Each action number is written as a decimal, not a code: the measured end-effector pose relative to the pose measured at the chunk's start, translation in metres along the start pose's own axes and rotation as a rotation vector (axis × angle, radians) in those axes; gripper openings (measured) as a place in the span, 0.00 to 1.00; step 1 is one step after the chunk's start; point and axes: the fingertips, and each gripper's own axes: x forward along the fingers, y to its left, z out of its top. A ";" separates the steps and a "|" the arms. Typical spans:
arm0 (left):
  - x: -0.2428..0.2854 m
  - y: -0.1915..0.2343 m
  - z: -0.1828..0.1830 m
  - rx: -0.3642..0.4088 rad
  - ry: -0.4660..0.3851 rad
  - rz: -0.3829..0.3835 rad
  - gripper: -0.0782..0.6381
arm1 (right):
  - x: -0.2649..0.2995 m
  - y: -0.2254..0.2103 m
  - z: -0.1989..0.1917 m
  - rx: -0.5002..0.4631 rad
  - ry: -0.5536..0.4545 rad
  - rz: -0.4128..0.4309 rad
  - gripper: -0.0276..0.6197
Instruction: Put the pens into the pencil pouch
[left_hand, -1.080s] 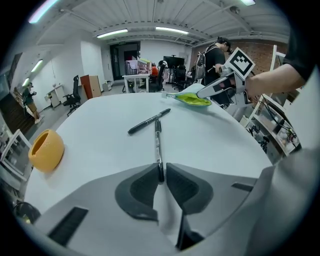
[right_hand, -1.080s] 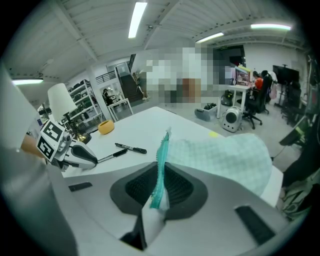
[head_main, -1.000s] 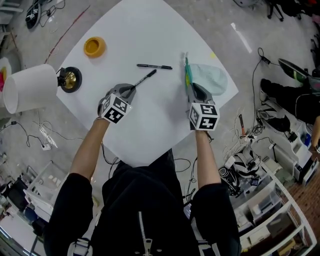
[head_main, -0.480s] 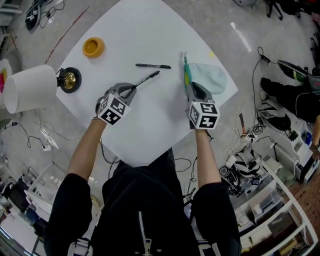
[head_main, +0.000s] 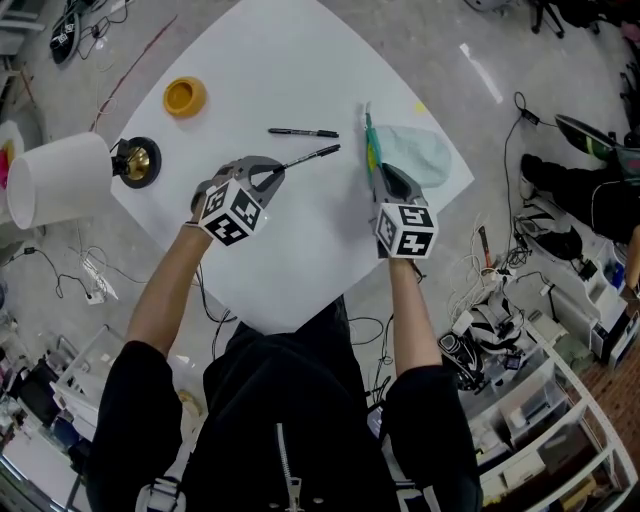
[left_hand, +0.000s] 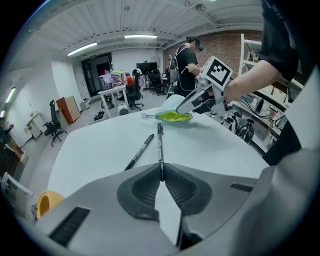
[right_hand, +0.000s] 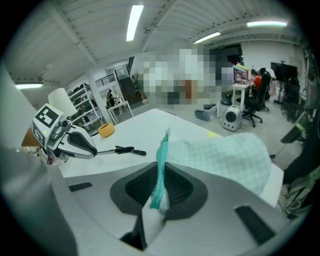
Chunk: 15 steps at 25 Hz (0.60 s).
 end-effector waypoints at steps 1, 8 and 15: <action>0.002 0.000 0.003 0.010 0.000 -0.003 0.18 | 0.000 0.000 0.000 0.002 -0.001 0.000 0.12; 0.021 -0.011 0.027 0.082 0.002 -0.055 0.18 | -0.001 -0.003 0.003 0.019 -0.011 0.000 0.12; 0.040 -0.015 0.046 0.110 -0.007 -0.083 0.18 | 0.001 0.000 0.006 0.033 -0.024 0.002 0.12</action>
